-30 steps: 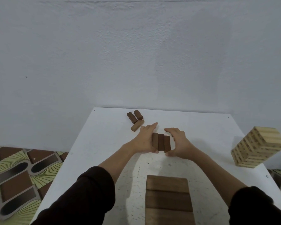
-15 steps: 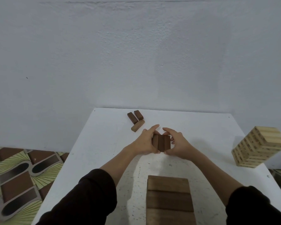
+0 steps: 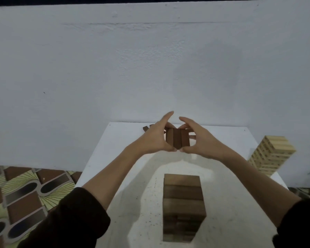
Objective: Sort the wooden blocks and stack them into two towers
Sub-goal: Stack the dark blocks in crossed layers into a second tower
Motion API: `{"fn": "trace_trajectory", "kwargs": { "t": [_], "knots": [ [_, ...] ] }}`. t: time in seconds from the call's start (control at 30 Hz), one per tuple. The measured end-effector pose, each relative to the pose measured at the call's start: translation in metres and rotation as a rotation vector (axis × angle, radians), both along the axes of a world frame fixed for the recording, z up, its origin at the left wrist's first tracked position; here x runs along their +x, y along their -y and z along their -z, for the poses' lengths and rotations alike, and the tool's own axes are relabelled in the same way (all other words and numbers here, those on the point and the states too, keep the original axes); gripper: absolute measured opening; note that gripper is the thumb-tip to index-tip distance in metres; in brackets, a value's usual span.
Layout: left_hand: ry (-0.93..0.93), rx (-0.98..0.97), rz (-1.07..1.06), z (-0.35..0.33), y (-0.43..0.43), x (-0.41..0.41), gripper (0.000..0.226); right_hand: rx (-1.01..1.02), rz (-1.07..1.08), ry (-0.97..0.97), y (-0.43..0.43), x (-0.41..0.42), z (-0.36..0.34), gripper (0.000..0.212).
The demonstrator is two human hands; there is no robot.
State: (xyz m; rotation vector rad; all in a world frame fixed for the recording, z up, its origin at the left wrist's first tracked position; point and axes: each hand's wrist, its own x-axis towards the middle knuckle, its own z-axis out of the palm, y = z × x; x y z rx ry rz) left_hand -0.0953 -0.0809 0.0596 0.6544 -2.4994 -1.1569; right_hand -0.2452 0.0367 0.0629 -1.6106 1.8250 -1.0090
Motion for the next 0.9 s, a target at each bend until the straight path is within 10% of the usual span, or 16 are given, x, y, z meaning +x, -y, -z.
{"fn": "trace_trajectory", "kwargs": {
  "t": [0.9],
  "knots": [
    [0.073,-0.121,0.086,-0.047,-0.126,0.102,0.107,0.027,-0.049,-0.200,-0.132,0.087,-0.052,0.085]
  ]
}}
